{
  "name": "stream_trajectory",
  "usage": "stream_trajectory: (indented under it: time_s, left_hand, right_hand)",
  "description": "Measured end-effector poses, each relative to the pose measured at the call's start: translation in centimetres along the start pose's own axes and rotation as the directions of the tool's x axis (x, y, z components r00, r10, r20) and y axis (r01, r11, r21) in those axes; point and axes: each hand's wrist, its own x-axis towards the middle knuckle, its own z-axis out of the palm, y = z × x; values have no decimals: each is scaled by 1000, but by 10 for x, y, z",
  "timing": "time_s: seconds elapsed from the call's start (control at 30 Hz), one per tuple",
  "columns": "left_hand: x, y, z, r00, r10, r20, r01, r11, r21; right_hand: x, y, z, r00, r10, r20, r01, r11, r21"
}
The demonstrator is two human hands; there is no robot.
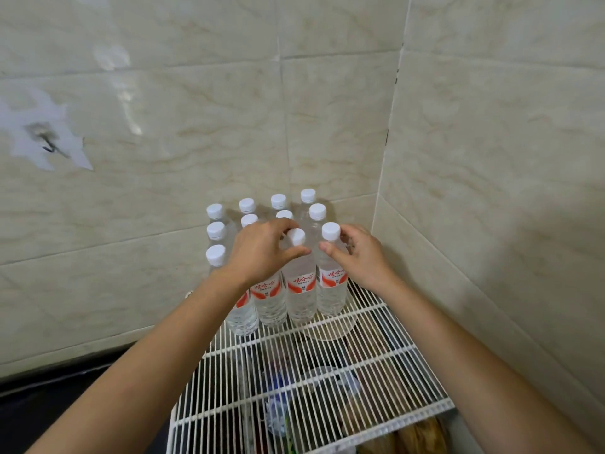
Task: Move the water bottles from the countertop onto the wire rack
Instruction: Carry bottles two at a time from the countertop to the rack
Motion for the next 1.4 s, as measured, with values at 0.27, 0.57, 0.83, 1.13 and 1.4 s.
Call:
stream_trajectory:
  time_s: [0.27, 0.57, 0.83, 1.13, 1.4]
  left_hand:
    - [-63, -18, -30, 900, -4, -436, 70, 988, 135]
    - [-246, -60, -31, 821, -364, -439, 517, 801, 304]
    - [-420, -90, -116, 533, -621, -574, 845, 418, 333]
    - [-604, -138, -232, 350, -637, -687, 937, 231, 263]
    - [-765, -204, -343, 234, -642, -730, 968, 84, 236]
  right_hand:
    - [-29, -40, 0, 802, -422, -423, 317, 900, -298]
    - [-93, -74, 148, 818, -574, 34, 565, 790, -240]
    - [-174, -181, 276, 651, -689, 319, 719, 694, 33]
    - [-287, -330, 405, 451, -813, 367, 817, 542, 196]
    - [-418, -474, 530, 355, -822, 445, 804, 512, 304]
